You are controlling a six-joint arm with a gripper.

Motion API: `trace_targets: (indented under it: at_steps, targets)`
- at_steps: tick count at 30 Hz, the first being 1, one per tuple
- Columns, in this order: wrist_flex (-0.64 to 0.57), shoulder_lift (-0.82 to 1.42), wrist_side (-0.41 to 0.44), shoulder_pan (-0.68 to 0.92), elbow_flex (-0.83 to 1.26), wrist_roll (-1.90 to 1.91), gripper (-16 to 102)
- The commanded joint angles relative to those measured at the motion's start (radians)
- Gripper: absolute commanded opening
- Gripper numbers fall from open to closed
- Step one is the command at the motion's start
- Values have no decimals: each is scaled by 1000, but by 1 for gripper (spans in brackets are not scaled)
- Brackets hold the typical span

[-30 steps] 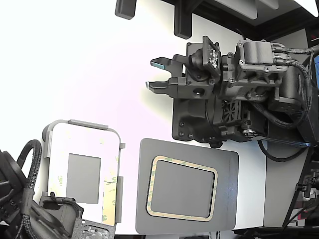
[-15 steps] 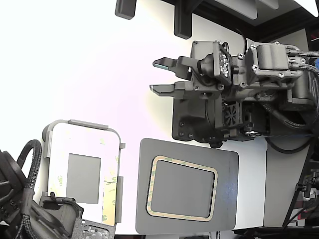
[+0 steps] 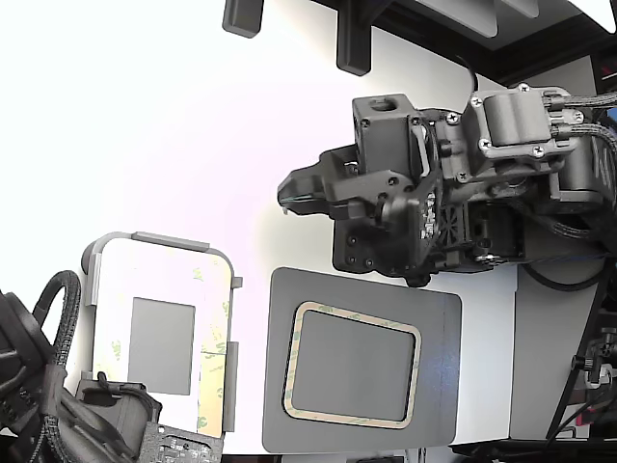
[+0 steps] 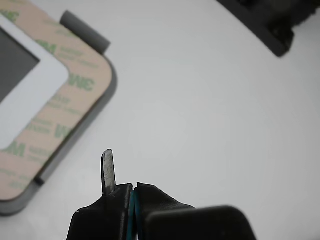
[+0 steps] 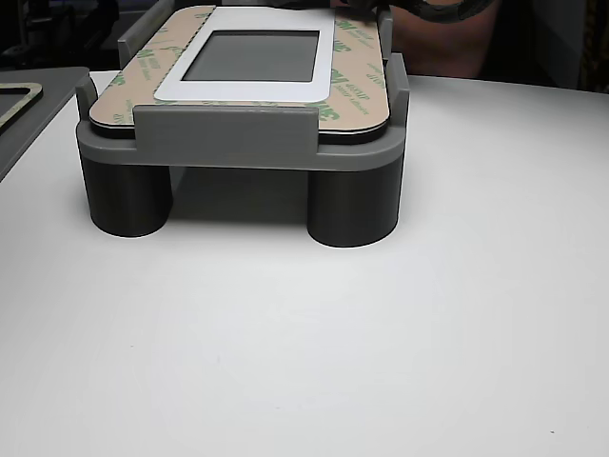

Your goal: Peel off protective film from adhesive tape.

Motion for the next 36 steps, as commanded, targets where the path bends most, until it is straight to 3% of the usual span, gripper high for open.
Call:
trace_targets:
  at_steps: [1,4,10,18,36]
  targets:
    - [-34,11,-28,-6,-14,-213,-10]
    - [-52,-17,-20,34,-11,-371,-10]
    - [-123,-71,77,155,5,-535,-10]
    - [-216,-178,15,184,-11,-747,-10]
    - [-301,-474,23,305,-141,-914,-10]
